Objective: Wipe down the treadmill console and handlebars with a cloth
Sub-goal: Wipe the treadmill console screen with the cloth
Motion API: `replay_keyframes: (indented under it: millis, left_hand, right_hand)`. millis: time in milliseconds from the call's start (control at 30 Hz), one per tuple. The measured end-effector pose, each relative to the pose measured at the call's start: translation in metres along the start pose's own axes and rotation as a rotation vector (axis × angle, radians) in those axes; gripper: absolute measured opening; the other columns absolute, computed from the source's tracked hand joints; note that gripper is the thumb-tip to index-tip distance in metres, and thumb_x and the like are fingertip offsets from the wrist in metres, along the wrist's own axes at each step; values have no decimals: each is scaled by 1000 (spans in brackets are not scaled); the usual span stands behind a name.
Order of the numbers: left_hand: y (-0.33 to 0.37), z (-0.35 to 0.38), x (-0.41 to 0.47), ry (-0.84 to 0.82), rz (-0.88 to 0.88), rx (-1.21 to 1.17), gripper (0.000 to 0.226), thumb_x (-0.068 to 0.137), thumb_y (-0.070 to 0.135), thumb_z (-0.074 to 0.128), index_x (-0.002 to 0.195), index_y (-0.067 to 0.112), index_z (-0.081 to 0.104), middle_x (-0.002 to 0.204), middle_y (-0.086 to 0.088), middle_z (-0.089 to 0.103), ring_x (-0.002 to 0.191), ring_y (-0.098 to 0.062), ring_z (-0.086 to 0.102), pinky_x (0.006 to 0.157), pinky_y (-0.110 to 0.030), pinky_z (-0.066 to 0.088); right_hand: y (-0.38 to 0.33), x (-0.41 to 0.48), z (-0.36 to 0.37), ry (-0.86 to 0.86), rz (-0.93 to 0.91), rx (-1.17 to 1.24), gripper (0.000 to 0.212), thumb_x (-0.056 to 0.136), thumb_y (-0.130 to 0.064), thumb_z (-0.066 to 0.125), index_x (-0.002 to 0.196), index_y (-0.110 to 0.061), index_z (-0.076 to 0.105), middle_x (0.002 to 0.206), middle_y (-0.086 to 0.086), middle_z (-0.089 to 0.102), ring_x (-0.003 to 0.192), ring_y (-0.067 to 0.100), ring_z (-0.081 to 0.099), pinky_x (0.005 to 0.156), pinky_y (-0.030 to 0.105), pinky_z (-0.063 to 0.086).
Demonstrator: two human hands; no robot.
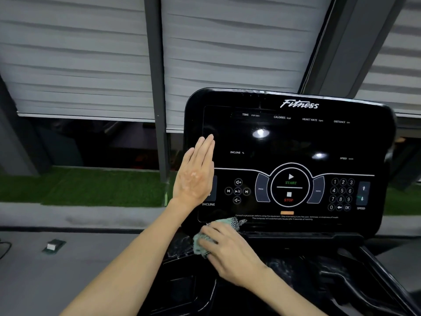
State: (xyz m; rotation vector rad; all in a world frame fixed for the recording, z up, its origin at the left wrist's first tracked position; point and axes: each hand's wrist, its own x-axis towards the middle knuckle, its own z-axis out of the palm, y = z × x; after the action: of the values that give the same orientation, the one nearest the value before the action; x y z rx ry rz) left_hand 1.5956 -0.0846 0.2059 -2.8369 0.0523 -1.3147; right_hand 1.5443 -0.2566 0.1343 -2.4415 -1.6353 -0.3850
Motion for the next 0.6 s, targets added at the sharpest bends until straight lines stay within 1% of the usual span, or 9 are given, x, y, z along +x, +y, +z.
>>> replay_keyframes:
  millis: [67,167,233,300,367,433,467,533,600]
  left_hand:
    - [-1,-1,1,-1,-2,3,52,101,16,35,150,0,26,159,-12,26,147,-25,25,117,-36,24]
    - [-1,0,1,-5,-8,1,51,102,17,33,150,0,27,159,-12,26,147,-25,25,117,-37,25]
    - [0,0,0,-10,-4,-7,51,102,17,32,149,0,27,159,-12,26,147,-25,25,117,-37,26]
    - [0,0,0,-12,-1,-15,51,101,17,32,149,0,28,159,-12,26,147,-25,26,117,-37,25]
    - [-1,-1,0,-8,0,-17,51,101,17,32,149,0,28,159,-12,27,146,-24,26,117,-37,25]
    - [-1,-1,1,-1,0,-19,51,101,17,32,149,0,28,159,-12,27,146,-24,27,117,-37,25]
    - [-1,-1,0,-1,0,-18,51,101,17,33,149,0,28,159,-12,27,146,-24,26,117,-36,25]
    - [-1,1,0,-2,-2,-12,52,102,17,33,150,0,26,160,-11,25,147,-24,25,117,-36,23]
    - [0,2,0,2,-6,-11,52,102,17,33,150,0,25,160,-12,25,147,-25,24,118,-37,23]
  right_hand:
    - [2,-1,1,14,-34,-59,34,80,-16,48,112,-19,60,125,-1,54,119,20,45,107,29,31]
    - [-3,10,10,74,-10,-90,34,74,-10,62,106,-19,62,116,2,55,108,22,47,95,33,43]
    - [-3,12,14,106,-2,-70,36,71,-6,68,105,-18,64,112,4,54,104,22,48,92,31,43]
    - [5,5,11,122,-20,-31,37,74,-2,63,108,-16,62,115,5,54,106,22,48,92,30,42]
    - [18,-6,5,153,19,63,35,79,0,54,110,-15,61,119,7,56,109,22,50,95,28,41]
    - [34,-19,-3,231,114,125,35,82,5,51,110,-14,59,119,6,57,103,23,55,91,27,45]
    - [42,-28,-6,267,157,125,37,81,10,53,109,-13,58,117,5,56,98,23,56,88,27,47]
    - [57,-55,-13,300,218,105,46,74,19,62,108,-11,57,116,3,54,97,21,55,89,20,45]
    - [68,-81,-21,284,266,95,51,69,21,68,108,-10,57,118,3,54,106,17,53,99,11,37]
